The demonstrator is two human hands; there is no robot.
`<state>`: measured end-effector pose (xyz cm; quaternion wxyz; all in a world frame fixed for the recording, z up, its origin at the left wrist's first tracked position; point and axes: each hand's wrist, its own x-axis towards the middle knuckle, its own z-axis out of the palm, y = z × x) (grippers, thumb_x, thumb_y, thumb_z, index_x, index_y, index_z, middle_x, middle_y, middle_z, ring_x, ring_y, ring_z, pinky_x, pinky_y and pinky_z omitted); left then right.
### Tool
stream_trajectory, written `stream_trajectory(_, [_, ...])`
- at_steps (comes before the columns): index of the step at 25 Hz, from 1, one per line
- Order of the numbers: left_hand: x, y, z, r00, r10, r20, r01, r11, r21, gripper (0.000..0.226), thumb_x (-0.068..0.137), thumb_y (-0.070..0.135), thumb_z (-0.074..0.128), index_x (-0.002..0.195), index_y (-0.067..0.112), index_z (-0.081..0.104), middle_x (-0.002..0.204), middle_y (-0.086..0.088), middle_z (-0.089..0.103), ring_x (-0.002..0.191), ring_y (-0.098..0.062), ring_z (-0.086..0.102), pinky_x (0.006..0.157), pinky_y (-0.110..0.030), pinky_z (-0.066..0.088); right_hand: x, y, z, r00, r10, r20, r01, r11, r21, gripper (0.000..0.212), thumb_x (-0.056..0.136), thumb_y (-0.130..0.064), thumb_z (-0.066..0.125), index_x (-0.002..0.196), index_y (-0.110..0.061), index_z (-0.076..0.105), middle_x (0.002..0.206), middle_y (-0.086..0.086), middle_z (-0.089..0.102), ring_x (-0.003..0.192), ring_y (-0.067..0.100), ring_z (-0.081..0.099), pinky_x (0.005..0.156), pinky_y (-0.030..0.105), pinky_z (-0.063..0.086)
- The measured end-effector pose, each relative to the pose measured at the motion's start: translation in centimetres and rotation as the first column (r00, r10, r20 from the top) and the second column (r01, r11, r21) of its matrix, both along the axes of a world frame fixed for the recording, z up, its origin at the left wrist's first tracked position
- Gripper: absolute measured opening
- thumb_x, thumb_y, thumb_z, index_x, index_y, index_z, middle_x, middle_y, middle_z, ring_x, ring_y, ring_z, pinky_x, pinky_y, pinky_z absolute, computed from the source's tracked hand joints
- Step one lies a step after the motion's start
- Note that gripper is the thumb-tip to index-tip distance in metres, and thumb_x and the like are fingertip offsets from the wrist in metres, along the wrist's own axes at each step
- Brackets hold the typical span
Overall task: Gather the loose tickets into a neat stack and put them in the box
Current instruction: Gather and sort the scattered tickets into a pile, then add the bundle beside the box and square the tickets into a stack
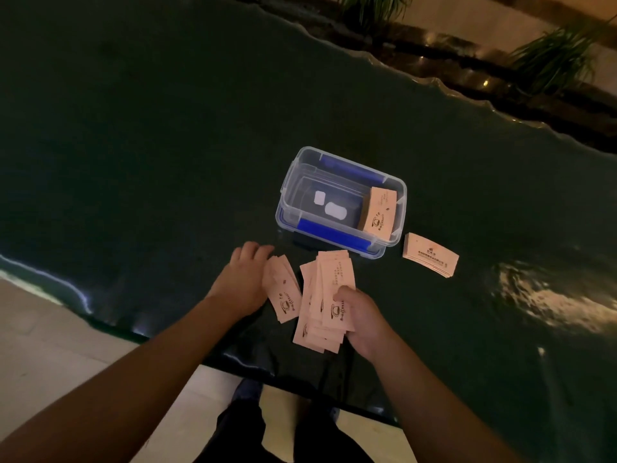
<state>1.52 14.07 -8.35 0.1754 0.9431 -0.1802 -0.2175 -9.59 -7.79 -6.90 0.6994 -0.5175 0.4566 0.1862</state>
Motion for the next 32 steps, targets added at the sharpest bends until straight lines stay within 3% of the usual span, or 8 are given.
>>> stream_trajectory(2, [-2.1,-0.1,-0.2,0.916,0.326,-0.234,-0.363,0.922,-0.137,0.079,0.084,0.021,0.079,0.152,0.022,0.039,0.153,-0.007,0.041,0.136,-0.025,0.05,0.107,-0.043,0.049,0.9,0.6,-0.1,0.999,0.036,0.015,-0.036,0.999,0.009,0.037,0.099,-0.01,0.061,0.132,-0.027,0.066,0.121,0.011,0.079,0.112,0.031,0.076,0.097,0.055,0.06])
stream_trajectory(5, [-4.5,-0.9,0.0,0.728,0.47,-0.499,-0.633,0.741,-0.226,0.074,0.087,0.028,0.075,0.152,0.018,0.041,0.149,-0.006,0.047,0.122,-0.02,0.061,0.092,-0.033,0.056,2.6,2.0,0.2,0.99,0.138,-0.003,-0.138,0.987,-0.087,0.041,0.1,-0.015,0.061,0.138,-0.028,0.063,0.119,0.005,0.078,0.106,0.024,0.077,0.086,0.045,0.063])
stream_trajectory(9, [-4.6,-2.7,0.7,0.504,0.481,-0.717,-0.824,0.518,-0.231,0.071,0.09,0.026,0.069,0.153,0.02,0.038,0.124,0.007,0.065,0.081,0.002,0.059,0.057,-0.017,0.046,3.8,4.3,0.6,0.946,0.318,-0.068,-0.324,0.912,-0.25,0.049,0.097,-0.025,0.061,0.145,-0.032,0.058,0.115,-0.006,0.072,0.098,0.016,0.073,0.075,0.035,0.059])
stream_trajectory(14, [-3.7,-4.0,1.7,0.374,0.464,-0.803,-0.889,0.425,-0.169,0.054,0.088,0.031,0.068,0.138,0.016,0.054,0.098,0.007,0.068,0.086,-0.011,0.07,0.063,-0.03,0.055,4.2,5.5,1.3,0.941,0.323,-0.096,-0.337,0.898,-0.284,0.045,0.097,-0.032,0.061,0.142,-0.032,0.056,0.109,-0.008,0.069,0.095,0.017,0.07,0.072,0.035,0.055])
stream_trajectory(18, [-3.3,-3.7,2.3,0.382,0.37,-0.847,-0.827,0.546,-0.134,0.06,0.081,0.046,0.064,0.134,0.017,0.062,0.116,-0.006,0.072,0.103,-0.024,0.071,0.087,-0.042,0.06,2.8,6.1,0.8,0.99,0.133,-0.037,-0.136,0.986,-0.095,0.043,0.097,-0.021,0.055,0.14,-0.024,0.059,0.117,0.014,0.078,0.108,0.032,0.076,0.099,0.055,0.06])
stream_trajectory(23, [-3.7,-4.5,3.1,0.6,0.377,-0.706,-0.652,0.741,-0.159,0.088,0.067,0.063,0.043,0.144,0.02,0.048,0.13,-0.007,0.047,0.121,-0.025,0.041,0.094,-0.044,0.04,2.0,7.2,1.6,0.995,-0.05,0.085,0.044,0.997,0.07,0.049,0.099,-0.01,0.048,0.143,-0.028,0.055,0.123,0.011,0.076,0.109,0.029,0.075,0.081,0.045,0.061])
stream_trajectory(27, [-2.5,-4.6,4.1,0.632,0.305,-0.713,-0.639,0.725,-0.257,0.078,0.073,0.058,0.049,0.14,0.019,0.046,0.128,-0.006,0.056,0.124,-0.027,0.048,0.106,-0.053,0.045,2.7,6.5,3.1,0.985,0.038,0.169,-0.043,0.999,0.023,0.054,0.1,-0.011,0.048,0.15,-0.032,0.048,0.13,0.005,0.072,0.114,0.025,0.073,0.091,0.047,0.061])
stream_trajectory(32, [-0.5,-5.9,6.2,0.494,0.121,-0.861,-0.774,0.513,-0.372,0.034,0.098,0.027,0.055,0.128,0.013,0.062,0.107,-0.017,0.08,0.094,-0.031,0.078,0.084,-0.048,0.063,2.3,2.9,5.4,0.946,0.076,0.315,-0.065,0.997,-0.044,0.046,0.097,-0.022,0.069,0.14,-0.036,0.06,0.122,0.001,0.081,0.11,0.021,0.079,0.09,0.048,0.063])
